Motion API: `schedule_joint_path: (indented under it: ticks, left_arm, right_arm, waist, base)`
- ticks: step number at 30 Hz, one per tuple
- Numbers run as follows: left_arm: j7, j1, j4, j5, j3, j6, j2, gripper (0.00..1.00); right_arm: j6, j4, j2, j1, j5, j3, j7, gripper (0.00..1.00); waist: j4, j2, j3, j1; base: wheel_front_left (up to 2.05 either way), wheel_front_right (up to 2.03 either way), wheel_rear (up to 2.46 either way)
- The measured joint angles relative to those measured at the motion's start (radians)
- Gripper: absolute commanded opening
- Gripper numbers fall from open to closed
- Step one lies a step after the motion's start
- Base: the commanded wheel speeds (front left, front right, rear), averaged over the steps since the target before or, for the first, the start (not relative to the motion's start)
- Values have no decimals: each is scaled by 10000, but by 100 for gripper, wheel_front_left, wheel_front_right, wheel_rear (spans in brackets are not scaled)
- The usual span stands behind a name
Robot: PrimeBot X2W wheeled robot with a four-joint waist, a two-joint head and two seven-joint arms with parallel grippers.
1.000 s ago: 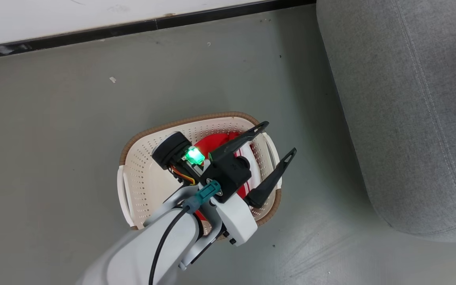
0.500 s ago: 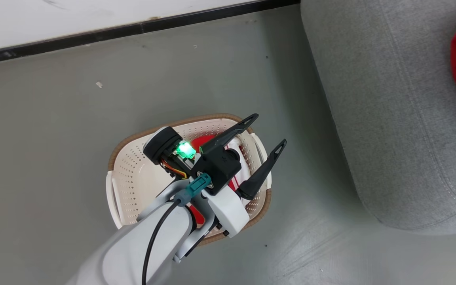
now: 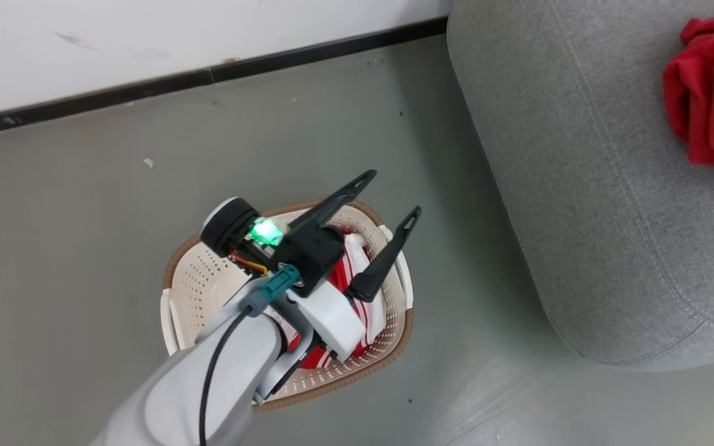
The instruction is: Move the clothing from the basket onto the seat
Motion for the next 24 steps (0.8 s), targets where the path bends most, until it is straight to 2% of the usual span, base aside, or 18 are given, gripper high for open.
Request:
schedule_joint_path:
  ticks: [11,17,24]
  left_arm:
    - [-662,644,458,-360,894,477,318,100]
    - [-1049,1042,660,-629,1411,788,493,100]
    - [-1377,1710,989,-894,2173,1275,811,100]
  right_arm:
    - [0,-1342,46,202,205,1442,-12,100]
    - [0,-1653,173,195,198,1875,-13,100]
    - [0,-1755,608,208,150,2389,-13,100]
  waist:
    - [102,0,-731,0]
    - [259,0,-1083,0]
    - [552,0,-1588,0]
  base:
    - [0,0,0]
    - [0,0,0]
    - [0,0,0]
